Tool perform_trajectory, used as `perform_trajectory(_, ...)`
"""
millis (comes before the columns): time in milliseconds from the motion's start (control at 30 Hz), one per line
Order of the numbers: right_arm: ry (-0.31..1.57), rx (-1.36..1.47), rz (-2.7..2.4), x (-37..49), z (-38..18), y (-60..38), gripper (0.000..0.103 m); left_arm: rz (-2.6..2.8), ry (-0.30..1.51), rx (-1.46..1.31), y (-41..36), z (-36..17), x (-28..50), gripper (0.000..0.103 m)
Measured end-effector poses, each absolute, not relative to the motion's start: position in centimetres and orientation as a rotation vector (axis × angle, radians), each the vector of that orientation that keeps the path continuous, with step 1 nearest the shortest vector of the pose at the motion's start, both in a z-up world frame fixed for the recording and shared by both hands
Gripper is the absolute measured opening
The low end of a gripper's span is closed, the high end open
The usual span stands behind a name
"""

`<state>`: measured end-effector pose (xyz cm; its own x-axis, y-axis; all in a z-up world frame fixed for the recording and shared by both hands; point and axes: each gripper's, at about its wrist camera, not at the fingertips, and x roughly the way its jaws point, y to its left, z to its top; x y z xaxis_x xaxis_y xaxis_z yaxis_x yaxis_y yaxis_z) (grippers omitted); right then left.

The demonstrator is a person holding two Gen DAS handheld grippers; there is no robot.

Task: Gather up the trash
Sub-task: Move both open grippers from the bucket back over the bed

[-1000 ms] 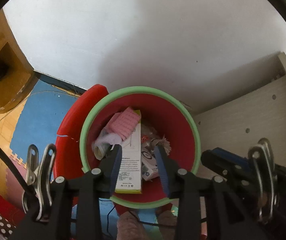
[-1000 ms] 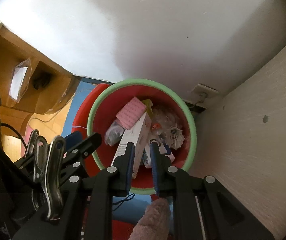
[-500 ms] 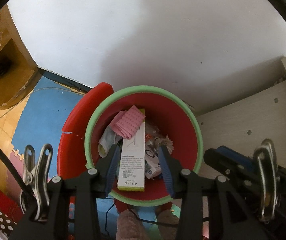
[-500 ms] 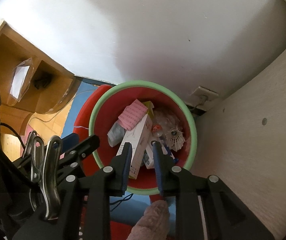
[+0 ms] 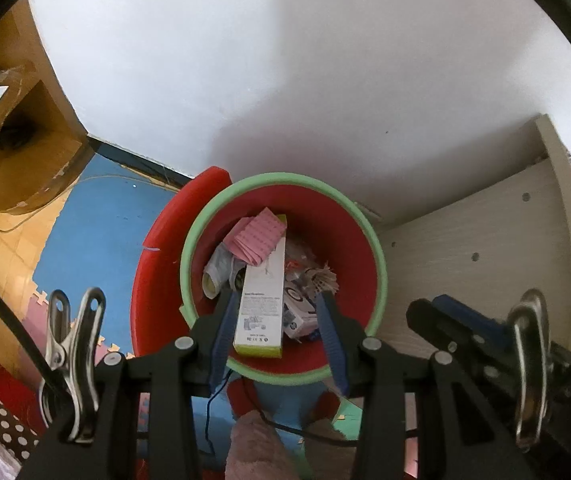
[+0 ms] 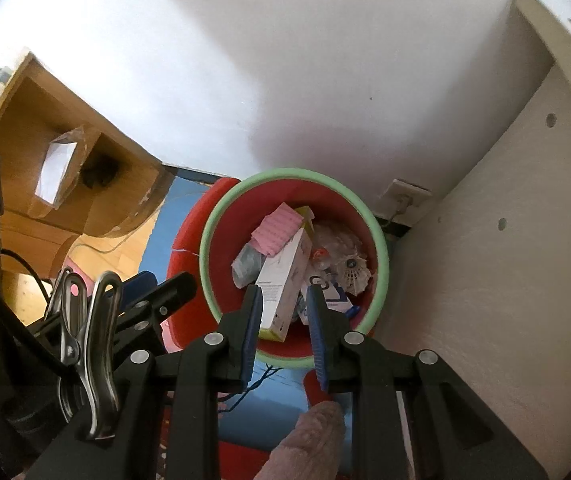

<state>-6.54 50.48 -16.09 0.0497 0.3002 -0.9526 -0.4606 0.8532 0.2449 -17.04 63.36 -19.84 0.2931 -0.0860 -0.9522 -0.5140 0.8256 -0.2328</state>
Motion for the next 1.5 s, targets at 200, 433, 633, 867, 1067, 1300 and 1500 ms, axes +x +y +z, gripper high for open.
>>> perform_trajectory(200,1.37,-0.135,0.609,-7.5,-13.6,49.4,0.024,0.331,1.237,-0.592,62.8,-17.2,-18.5,0.043)
perform_trajectory(433,1.334,-0.104,0.639,-8.5,-10.8,47.5,0.024,0.377,1.221,-0.576,62.0,-14.1,-19.7,0.043)
perform_trajectory(633,1.305,-0.087,0.692,-10.1,-7.9,45.7,0.024,0.417,1.204,-0.558,60.8,-11.6,-20.8,0.043)
perform_trajectory(867,1.249,-0.074,0.75,-12.2,-4.4,43.0,0.024,0.446,1.182,-0.529,58.8,-7.9,-22.3,0.043)
perform_trajectory(1067,1.194,-0.064,0.791,-14.1,-1.6,39.9,0.024,0.444,1.162,-0.471,55.9,-4.4,-23.4,0.043)
perform_trajectory(1300,1.141,-0.027,0.813,-15.7,1.1,36.0,0.024,0.423,1.15,-0.417,52.1,-1.4,-24.3,0.043)
perform_trajectory(1500,1.099,0.012,0.794,-16.9,3.1,31.9,0.025,0.385,1.137,-0.371,48.3,0.9,-24.6,0.043)
